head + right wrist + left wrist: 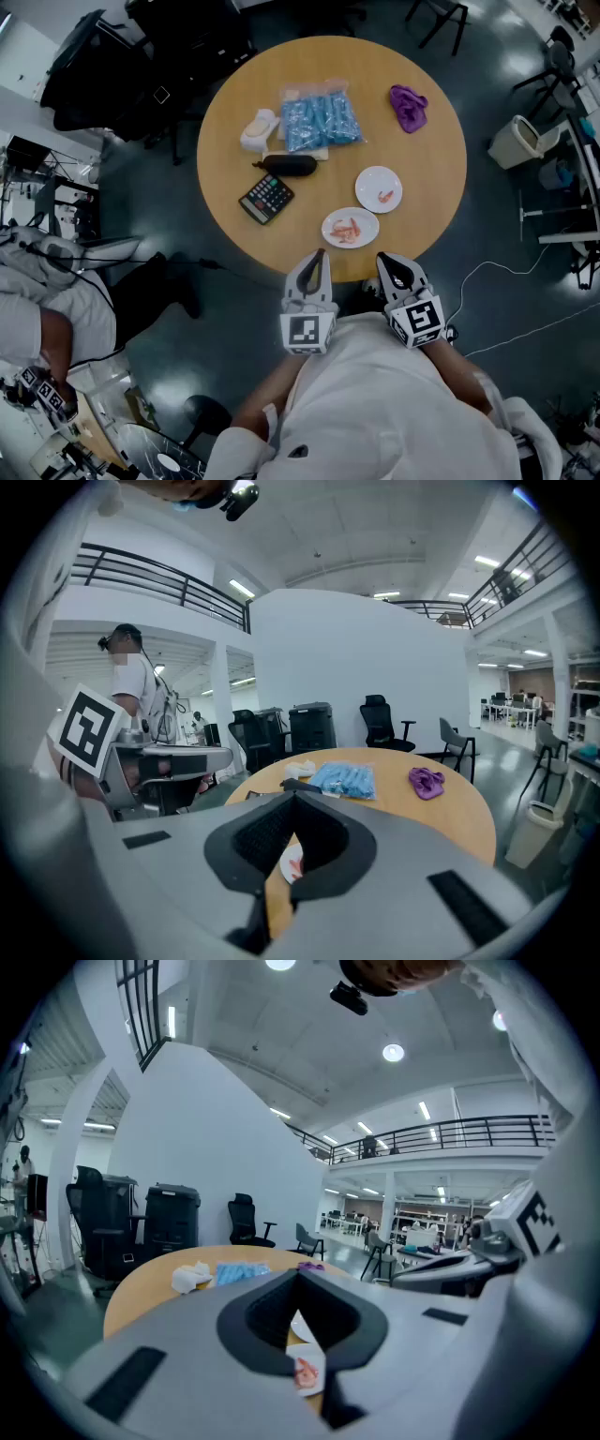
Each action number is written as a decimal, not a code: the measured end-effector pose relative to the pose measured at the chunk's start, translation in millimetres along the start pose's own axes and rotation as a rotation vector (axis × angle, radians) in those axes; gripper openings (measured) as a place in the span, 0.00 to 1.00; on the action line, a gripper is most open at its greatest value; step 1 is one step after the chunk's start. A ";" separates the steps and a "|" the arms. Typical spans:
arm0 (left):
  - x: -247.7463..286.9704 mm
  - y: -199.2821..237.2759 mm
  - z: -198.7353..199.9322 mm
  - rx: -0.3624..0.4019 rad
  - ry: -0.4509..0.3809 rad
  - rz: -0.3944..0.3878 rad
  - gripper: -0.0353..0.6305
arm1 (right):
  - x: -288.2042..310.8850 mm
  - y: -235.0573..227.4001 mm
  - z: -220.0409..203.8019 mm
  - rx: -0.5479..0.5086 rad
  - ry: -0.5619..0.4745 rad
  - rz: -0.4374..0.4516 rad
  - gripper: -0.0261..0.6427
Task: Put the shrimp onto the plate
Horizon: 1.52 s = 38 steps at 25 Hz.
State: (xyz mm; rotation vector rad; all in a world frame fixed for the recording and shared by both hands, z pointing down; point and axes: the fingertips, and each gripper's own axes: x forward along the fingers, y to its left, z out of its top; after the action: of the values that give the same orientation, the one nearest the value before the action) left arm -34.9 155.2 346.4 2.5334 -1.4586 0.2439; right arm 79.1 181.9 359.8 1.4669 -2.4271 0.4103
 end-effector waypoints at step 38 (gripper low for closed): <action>21.2 4.1 -35.5 -0.035 0.022 0.119 0.06 | 41.5 -14.4 -33.1 0.006 0.089 0.023 0.06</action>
State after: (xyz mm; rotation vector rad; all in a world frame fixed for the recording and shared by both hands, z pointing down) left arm -29.3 144.9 386.2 2.4125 -1.5931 0.2620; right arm 76.2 154.3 407.3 1.3939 -2.3772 0.4782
